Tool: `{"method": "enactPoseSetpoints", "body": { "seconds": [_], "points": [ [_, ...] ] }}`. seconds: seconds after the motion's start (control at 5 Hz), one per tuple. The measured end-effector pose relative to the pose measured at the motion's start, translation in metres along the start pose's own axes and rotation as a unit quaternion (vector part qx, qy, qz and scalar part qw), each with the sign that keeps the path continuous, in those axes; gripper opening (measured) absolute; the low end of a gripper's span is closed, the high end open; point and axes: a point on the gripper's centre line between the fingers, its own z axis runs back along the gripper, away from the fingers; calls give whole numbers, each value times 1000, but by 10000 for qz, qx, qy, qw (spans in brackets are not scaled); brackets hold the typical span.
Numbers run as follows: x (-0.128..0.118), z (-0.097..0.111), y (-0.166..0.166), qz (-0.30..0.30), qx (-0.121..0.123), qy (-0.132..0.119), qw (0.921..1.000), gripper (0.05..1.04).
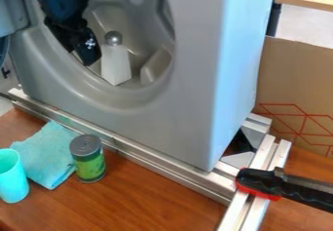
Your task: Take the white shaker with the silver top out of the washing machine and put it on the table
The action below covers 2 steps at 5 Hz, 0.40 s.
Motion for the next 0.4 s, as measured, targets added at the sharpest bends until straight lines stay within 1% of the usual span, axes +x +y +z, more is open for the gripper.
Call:
{"method": "enactPoseSetpoints", "body": {
  "seconds": [0.2,0.4],
  "points": [
    [11,-7,-7,-42,-96,30,9999,1001],
    [14,-15,-6,52,-120,133,9998,1001]
  ]
}}
